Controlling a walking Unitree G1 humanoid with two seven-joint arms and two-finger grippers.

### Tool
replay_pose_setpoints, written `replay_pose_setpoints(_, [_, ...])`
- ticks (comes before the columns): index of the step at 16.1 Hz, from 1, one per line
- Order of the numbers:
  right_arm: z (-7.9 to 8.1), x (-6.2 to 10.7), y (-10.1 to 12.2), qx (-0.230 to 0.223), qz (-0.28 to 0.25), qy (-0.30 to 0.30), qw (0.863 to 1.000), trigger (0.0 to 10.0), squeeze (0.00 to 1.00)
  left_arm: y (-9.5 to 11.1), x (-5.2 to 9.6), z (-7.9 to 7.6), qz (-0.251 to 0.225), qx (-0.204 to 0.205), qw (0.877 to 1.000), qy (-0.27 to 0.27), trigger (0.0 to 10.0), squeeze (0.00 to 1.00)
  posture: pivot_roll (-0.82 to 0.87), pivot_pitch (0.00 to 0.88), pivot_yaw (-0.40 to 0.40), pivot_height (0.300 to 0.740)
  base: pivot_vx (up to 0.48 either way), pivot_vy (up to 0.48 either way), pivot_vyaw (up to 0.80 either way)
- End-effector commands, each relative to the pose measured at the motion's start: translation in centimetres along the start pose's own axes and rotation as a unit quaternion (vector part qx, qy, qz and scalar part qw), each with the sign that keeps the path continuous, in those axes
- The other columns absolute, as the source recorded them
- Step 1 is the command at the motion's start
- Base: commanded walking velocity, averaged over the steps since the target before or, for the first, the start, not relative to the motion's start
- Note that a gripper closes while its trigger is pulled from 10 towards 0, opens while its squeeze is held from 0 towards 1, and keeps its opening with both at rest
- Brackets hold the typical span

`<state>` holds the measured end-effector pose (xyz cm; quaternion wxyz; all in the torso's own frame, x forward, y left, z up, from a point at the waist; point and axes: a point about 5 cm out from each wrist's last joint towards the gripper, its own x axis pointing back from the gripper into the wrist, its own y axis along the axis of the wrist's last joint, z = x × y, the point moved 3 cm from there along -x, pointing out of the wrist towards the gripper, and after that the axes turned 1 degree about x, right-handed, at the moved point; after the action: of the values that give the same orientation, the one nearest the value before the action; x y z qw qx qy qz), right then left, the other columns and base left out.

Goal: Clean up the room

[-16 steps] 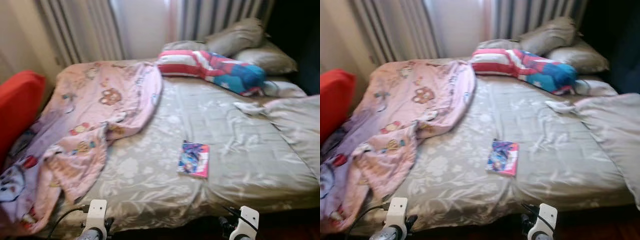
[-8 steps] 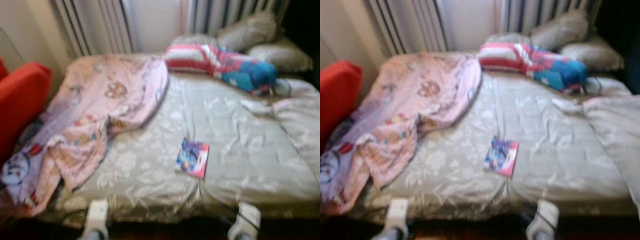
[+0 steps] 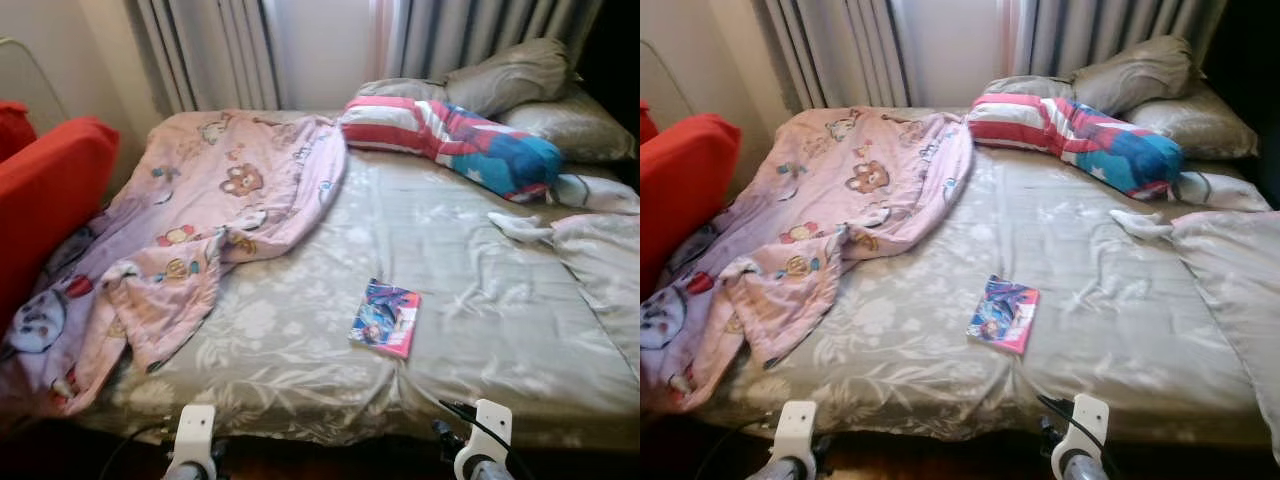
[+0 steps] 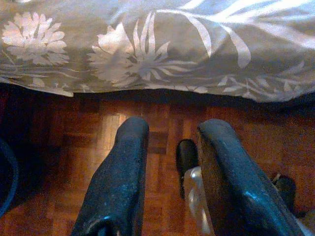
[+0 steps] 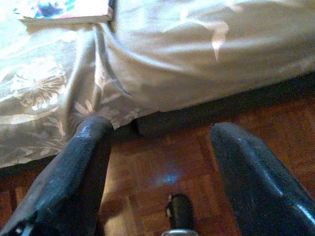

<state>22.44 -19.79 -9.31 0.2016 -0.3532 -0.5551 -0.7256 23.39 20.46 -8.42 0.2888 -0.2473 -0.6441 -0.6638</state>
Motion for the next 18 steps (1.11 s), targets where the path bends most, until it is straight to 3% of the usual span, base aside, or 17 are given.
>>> replay_pose_setpoints(1, [0.7,-0.1,0.3,0.008,-0.005,0.013,1.000,10.0,0.00,-0.7,0.2,0.7,0.010,0.003,1.000,0.011,10.0,0.00,0.16,0.016,0.018,0.740,0.000,0.000,0.80])
replay_pose_setpoints(4, [0.6,0.0,-0.7,-0.009,0.014,0.012,1.000,10.0,0.00,-0.8,0.2,0.8,0.011,0.001,1.000,0.011,10.0,0.00,0.15,0.008,0.021,0.740,0.198,0.000,0.27])
replay_pose_setpoints(7, [0.9,0.2,-1.3,0.006,0.024,0.021,0.999,10.0,0.00,-0.9,0.3,0.9,0.012,0.002,1.000,0.013,10.0,0.00,0.16,0.000,0.014,0.740,0.314,0.000,0.00])
replay_pose_setpoints(15, [1.1,0.0,-0.8,0.013,0.019,0.026,0.999,10.0,0.00,-0.4,0.2,0.7,0.006,-0.003,1.000,0.006,10.0,0.00,0.15,0.000,0.015,0.740,0.317,0.000,0.00])
replay_pose_setpoints(18, [1.4,-0.1,-0.1,0.007,0.006,0.031,0.999,10.0,0.00,0.6,0.0,0.6,-0.017,0.001,1.000,0.001,10.0,0.00,0.15,0.000,0.017,0.740,0.000,0.000,0.00])
